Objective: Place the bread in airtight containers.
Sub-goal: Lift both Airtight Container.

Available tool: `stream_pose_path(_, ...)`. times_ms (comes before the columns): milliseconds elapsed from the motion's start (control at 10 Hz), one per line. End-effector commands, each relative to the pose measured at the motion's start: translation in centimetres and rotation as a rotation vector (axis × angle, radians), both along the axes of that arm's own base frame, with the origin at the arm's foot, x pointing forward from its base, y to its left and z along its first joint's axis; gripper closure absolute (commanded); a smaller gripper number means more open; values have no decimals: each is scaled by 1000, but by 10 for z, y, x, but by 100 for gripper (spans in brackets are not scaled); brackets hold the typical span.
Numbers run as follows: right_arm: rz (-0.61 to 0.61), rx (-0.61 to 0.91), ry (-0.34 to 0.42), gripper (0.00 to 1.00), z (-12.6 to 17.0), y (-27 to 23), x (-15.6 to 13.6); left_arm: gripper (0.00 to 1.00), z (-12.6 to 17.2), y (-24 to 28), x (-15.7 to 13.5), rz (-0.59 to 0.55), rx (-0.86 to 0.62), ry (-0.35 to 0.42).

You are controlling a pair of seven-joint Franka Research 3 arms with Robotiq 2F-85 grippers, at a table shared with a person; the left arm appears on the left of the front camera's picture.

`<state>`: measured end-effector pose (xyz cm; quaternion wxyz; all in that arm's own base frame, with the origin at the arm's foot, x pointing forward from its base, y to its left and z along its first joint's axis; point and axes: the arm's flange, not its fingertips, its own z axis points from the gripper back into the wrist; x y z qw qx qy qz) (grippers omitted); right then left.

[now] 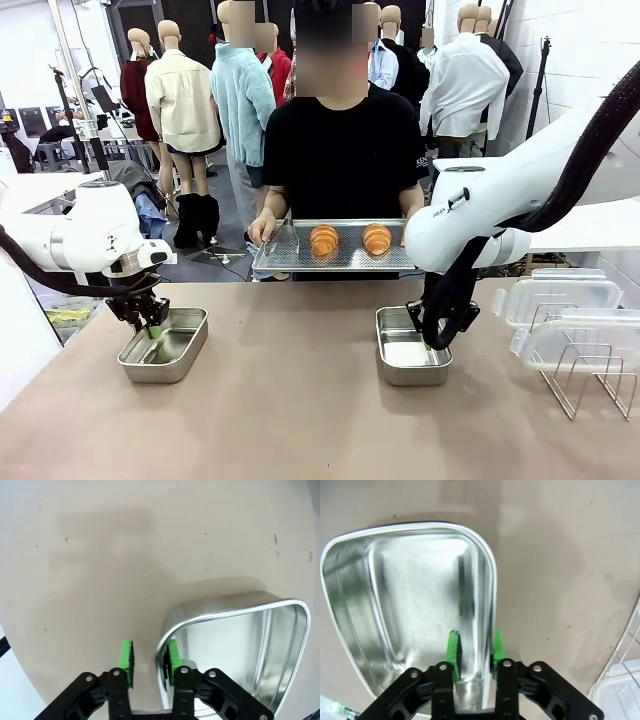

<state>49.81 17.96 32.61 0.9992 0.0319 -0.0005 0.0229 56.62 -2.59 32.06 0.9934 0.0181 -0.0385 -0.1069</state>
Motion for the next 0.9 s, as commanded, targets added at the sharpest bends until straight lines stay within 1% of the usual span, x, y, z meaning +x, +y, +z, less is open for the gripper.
stream_pose_path(0,-24,6,-4,100,-2,5,3,100,3,4,2,-13,-34,14)
stream_pose_path(300,-35,-4,6,100,-3,4,5,100,3,4,2,-8,-41,28)
stream_pose_path(400,-26,-24,49,100,-5,6,9,100,3,3,1,-26,-45,36)
stream_pose_path(500,-6,0,3,100,-1,0,0,100,1,0,0,8,-16,6)
stream_pose_path(800,-6,0,3,100,-1,0,0,100,1,0,0,8,-16,6)
